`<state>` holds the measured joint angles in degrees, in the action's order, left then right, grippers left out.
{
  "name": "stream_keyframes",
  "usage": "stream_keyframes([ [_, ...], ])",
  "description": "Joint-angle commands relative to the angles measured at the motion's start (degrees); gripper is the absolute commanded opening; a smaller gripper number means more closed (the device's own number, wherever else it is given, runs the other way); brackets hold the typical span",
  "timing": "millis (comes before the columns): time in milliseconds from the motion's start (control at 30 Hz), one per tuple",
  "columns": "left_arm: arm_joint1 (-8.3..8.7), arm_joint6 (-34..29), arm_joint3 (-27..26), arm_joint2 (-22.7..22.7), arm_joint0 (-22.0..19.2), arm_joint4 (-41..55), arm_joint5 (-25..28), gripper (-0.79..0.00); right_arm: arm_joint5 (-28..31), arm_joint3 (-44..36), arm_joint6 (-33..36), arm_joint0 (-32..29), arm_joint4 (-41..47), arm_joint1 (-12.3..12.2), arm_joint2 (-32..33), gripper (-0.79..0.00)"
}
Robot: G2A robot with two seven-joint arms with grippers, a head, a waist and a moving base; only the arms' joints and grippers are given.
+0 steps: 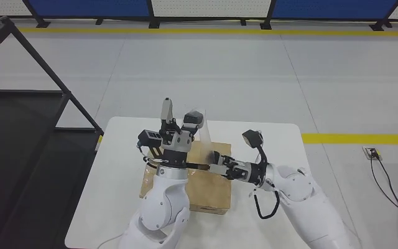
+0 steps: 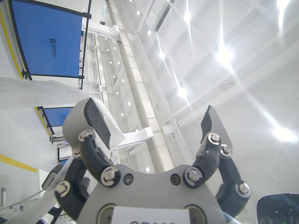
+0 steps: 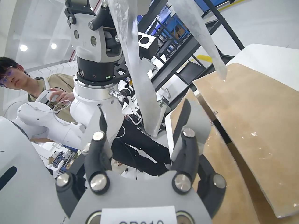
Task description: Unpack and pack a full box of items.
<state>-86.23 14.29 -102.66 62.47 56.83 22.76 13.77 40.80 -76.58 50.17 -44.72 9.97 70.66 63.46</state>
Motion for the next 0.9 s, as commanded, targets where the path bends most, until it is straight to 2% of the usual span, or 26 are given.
stream_keyframes([
  [0, -0.15, -0.1, 0.2, 0.1, -0.1, 0.0, -0.1, 0.0, -0.5, -0.5, -1.5, -0.1, -1.7, 0.0, -0.1, -0.785],
  [500, -0.88, -1.0, 0.3, 2.6, 0.4, -0.6, -0.6, 0.0, -3.0, -3.1, -4.3, -0.3, -3.5, -0.7, 2.6, -0.785],
  [667, -0.74, -2.6, -0.4, 4.2, 2.0, -1.3, -2.5, 0.0, -7.5, -7.8, -3.5, -0.8, -3.8, -1.5, 5.4, -0.785],
  [867, -0.28, -5.1, -2.1, 6.9, 6.3, -1.9, -4.0, 0.0, -15.1, -14.7, -2.2, 0.4, -7.3, -2.2, 7.6, -0.785],
])
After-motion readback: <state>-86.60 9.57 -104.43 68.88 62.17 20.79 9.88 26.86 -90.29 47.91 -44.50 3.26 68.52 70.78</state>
